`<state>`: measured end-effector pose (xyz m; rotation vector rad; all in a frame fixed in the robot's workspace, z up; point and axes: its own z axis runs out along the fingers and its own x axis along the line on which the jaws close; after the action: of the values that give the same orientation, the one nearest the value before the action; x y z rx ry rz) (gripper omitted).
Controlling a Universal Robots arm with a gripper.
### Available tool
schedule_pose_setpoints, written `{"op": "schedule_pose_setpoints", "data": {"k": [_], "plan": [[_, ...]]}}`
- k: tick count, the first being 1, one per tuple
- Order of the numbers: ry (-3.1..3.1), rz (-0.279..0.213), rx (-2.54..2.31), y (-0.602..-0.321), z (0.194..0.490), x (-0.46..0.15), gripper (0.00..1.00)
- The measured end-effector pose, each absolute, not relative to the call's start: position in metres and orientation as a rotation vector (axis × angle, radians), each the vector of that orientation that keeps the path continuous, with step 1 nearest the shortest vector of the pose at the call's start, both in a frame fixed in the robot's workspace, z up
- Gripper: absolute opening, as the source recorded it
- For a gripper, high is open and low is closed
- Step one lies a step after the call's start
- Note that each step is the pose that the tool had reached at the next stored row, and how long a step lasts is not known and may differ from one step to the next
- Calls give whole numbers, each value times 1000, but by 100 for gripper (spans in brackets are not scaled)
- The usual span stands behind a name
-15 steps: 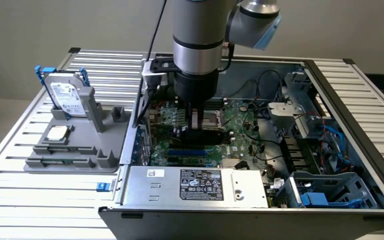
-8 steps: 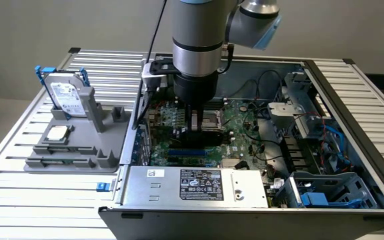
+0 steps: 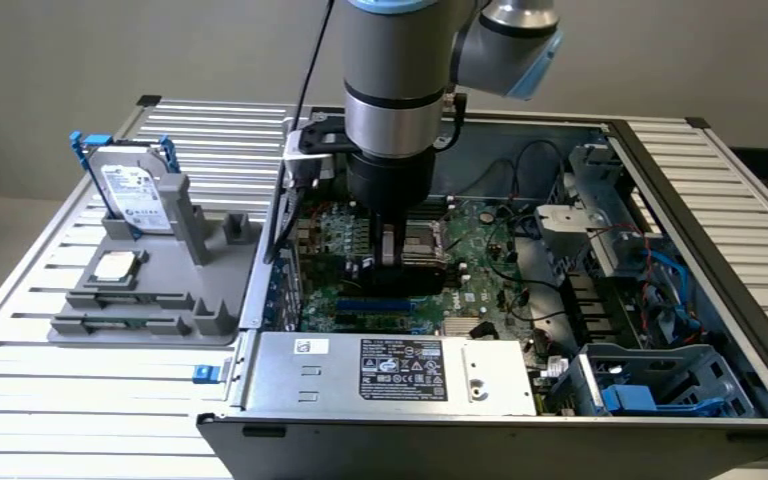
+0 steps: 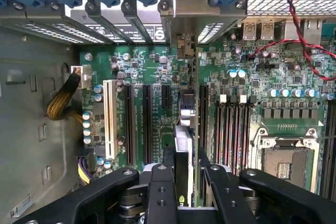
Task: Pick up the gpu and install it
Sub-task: 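Insert the gpu into the slot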
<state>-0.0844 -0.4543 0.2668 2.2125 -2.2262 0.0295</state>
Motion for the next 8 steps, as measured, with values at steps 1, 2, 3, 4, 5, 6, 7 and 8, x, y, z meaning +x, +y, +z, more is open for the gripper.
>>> {"op": "schedule_pose_setpoints", "data": {"k": [1, 2, 3, 4, 5, 6, 7, 8], "plan": [[-2226, 29, 2213, -454, 266, -84, 27], [-2227, 29, 2213, -455, 266, -84, 27], [-2227, 28, 2213, -455, 266, -85, 27], [-2227, 28, 2213, -455, 265, -85, 27], [-2228, 28, 2213, -455, 265, -85, 27], [-2228, 27, 2212, -455, 265, -86, 27], [-2229, 27, 2212, -455, 265, -86, 27], [-2229, 27, 2212, -455, 264, -87, 27]]}}
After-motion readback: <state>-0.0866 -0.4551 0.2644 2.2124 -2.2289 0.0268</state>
